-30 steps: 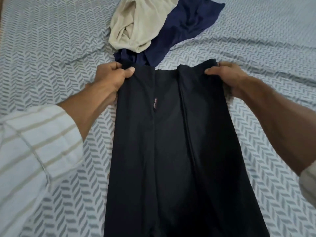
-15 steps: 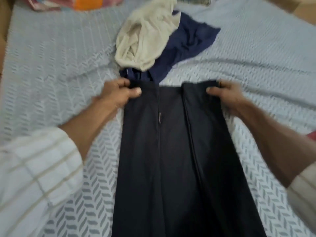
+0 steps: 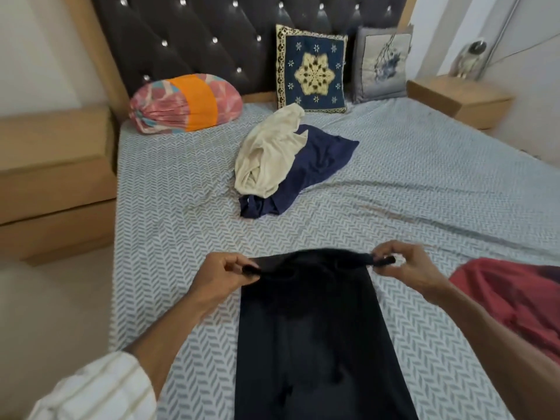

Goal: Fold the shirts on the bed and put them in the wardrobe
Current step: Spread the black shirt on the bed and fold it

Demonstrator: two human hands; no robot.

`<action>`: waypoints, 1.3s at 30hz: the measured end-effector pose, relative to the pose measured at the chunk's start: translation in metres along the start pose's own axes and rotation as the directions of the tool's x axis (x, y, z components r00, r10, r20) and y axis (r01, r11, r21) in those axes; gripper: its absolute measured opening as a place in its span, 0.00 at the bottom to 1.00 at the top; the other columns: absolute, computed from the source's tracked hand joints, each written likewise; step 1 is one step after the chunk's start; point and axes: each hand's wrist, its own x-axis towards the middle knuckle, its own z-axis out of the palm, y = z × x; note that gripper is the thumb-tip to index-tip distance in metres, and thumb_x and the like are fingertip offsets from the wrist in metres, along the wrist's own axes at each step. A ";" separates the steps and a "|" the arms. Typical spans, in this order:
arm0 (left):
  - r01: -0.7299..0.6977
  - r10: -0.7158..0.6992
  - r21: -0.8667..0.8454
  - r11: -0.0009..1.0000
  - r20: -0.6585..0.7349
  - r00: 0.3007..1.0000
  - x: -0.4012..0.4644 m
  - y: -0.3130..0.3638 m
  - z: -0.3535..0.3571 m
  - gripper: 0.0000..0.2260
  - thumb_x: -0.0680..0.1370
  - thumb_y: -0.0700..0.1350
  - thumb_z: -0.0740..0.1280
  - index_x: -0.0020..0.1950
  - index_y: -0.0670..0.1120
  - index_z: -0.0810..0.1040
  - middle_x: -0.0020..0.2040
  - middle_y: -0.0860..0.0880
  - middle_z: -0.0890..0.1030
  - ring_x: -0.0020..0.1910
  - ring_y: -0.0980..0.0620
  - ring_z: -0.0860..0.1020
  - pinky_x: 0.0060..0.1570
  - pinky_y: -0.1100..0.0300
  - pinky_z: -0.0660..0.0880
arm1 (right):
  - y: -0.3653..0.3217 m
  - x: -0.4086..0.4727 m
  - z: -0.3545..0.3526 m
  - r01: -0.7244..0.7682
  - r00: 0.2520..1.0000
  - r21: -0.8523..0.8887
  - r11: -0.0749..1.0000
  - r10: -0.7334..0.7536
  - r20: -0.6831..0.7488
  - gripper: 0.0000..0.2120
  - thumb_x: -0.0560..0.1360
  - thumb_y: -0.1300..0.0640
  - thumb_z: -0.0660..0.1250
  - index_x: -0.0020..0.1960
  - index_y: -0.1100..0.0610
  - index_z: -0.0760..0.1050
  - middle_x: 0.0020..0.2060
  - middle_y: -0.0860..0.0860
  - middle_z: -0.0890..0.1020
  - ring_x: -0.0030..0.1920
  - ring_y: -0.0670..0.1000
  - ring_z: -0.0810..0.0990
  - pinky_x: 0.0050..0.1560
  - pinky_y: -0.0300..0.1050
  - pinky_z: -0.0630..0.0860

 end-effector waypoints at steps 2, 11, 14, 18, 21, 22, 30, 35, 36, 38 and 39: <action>-0.005 0.004 0.050 0.999 0.037 0.999 -0.034 -0.011 0.006 0.12 0.67 0.29 0.77 0.40 0.46 0.86 0.35 0.51 0.84 0.35 0.60 0.80 0.40 0.70 0.75 | 0.014 -0.036 0.006 0.089 0.995 -0.085 0.992 -0.085 0.045 0.14 0.60 0.66 0.78 0.38 0.51 0.81 0.43 0.47 0.83 0.46 0.44 0.81 0.51 0.35 0.74; 0.113 -0.119 0.231 0.966 0.010 0.993 -0.077 -0.059 0.015 0.22 0.65 0.38 0.69 0.57 0.54 0.79 0.42 0.47 0.74 0.40 0.52 0.73 0.43 0.63 0.73 | 0.082 -0.091 0.029 -0.145 0.988 0.108 0.983 0.139 0.066 0.23 0.68 0.51 0.77 0.62 0.45 0.76 0.58 0.45 0.78 0.59 0.47 0.78 0.61 0.46 0.74; 0.210 -0.194 0.221 0.952 -0.093 0.977 -0.054 -0.057 0.024 0.19 0.68 0.48 0.70 0.59 0.49 0.78 0.42 0.50 0.75 0.42 0.50 0.76 0.48 0.58 0.76 | 0.079 -0.057 0.038 -0.249 0.968 0.114 0.962 0.252 -0.015 0.24 0.72 0.53 0.76 0.65 0.49 0.72 0.56 0.49 0.78 0.56 0.50 0.79 0.61 0.50 0.76; 0.273 -0.198 0.368 0.889 -0.229 0.953 -0.015 -0.062 0.032 0.29 0.66 0.69 0.64 0.61 0.54 0.75 0.45 0.54 0.78 0.51 0.51 0.78 0.58 0.46 0.75 | 0.078 -0.010 0.044 -0.289 0.953 -0.024 0.957 0.285 -0.101 0.21 0.71 0.45 0.75 0.60 0.48 0.74 0.47 0.45 0.78 0.51 0.49 0.79 0.58 0.51 0.74; 0.259 -0.169 0.358 0.897 -0.263 0.950 0.011 -0.063 0.037 0.25 0.68 0.69 0.67 0.59 0.56 0.75 0.46 0.54 0.77 0.53 0.50 0.77 0.59 0.47 0.74 | 0.081 0.014 0.048 -0.281 0.952 -0.164 0.946 0.253 -0.170 0.19 0.69 0.38 0.71 0.54 0.45 0.74 0.42 0.44 0.78 0.48 0.49 0.79 0.61 0.59 0.71; 0.251 -0.163 0.346 0.904 -0.263 0.951 0.020 -0.065 0.039 0.23 0.69 0.67 0.70 0.57 0.55 0.76 0.45 0.54 0.77 0.51 0.50 0.77 0.57 0.48 0.75 | 0.084 0.019 0.051 -0.275 0.952 -0.241 0.931 0.229 -0.204 0.18 0.69 0.37 0.69 0.53 0.45 0.74 0.42 0.45 0.78 0.48 0.49 0.78 0.60 0.59 0.69; 0.235 -0.132 0.397 0.887 -0.269 0.954 0.046 -0.097 0.040 0.18 0.60 0.71 0.68 0.41 0.62 0.79 0.47 0.52 0.80 0.52 0.45 0.79 0.58 0.38 0.75 | 0.097 0.026 0.061 -0.186 0.964 -0.429 0.884 0.079 -0.255 0.18 0.68 0.37 0.61 0.49 0.47 0.78 0.47 0.44 0.73 0.51 0.47 0.71 0.58 0.52 0.57; 0.256 -0.208 0.201 0.946 -0.230 0.951 0.042 -0.080 0.037 0.10 0.68 0.57 0.75 0.42 0.55 0.80 0.42 0.51 0.82 0.49 0.44 0.81 0.55 0.44 0.77 | 0.088 0.026 0.059 -0.205 0.972 -0.343 0.917 0.149 -0.183 0.08 0.69 0.44 0.67 0.42 0.48 0.77 0.45 0.46 0.75 0.50 0.47 0.70 0.56 0.53 0.58; 0.280 -0.253 0.118 0.953 -0.203 0.946 0.035 -0.068 0.037 0.07 0.71 0.50 0.76 0.42 0.51 0.79 0.42 0.49 0.82 0.47 0.43 0.81 0.50 0.49 0.78 | 0.081 0.023 0.055 -0.245 0.966 -0.262 0.934 0.212 -0.147 0.07 0.69 0.46 0.70 0.40 0.48 0.76 0.45 0.47 0.77 0.51 0.48 0.72 0.58 0.55 0.61; 0.296 -0.283 0.056 0.954 -0.170 0.944 0.019 -0.043 0.035 0.05 0.75 0.41 0.74 0.45 0.45 0.79 0.41 0.46 0.81 0.45 0.45 0.79 0.43 0.56 0.76 | 0.059 0.013 0.044 -0.316 0.947 -0.013 0.949 0.315 -0.061 0.08 0.68 0.48 0.72 0.38 0.50 0.75 0.40 0.49 0.80 0.49 0.52 0.78 0.58 0.55 0.68; 0.283 -0.271 0.050 0.958 -0.168 0.948 0.008 -0.031 0.034 0.06 0.75 0.39 0.74 0.47 0.43 0.78 0.42 0.45 0.81 0.45 0.45 0.79 0.44 0.56 0.75 | 0.048 0.005 0.038 -0.315 0.947 0.088 0.945 0.318 -0.032 0.09 0.70 0.51 0.73 0.38 0.52 0.75 0.37 0.51 0.80 0.47 0.53 0.79 0.53 0.52 0.72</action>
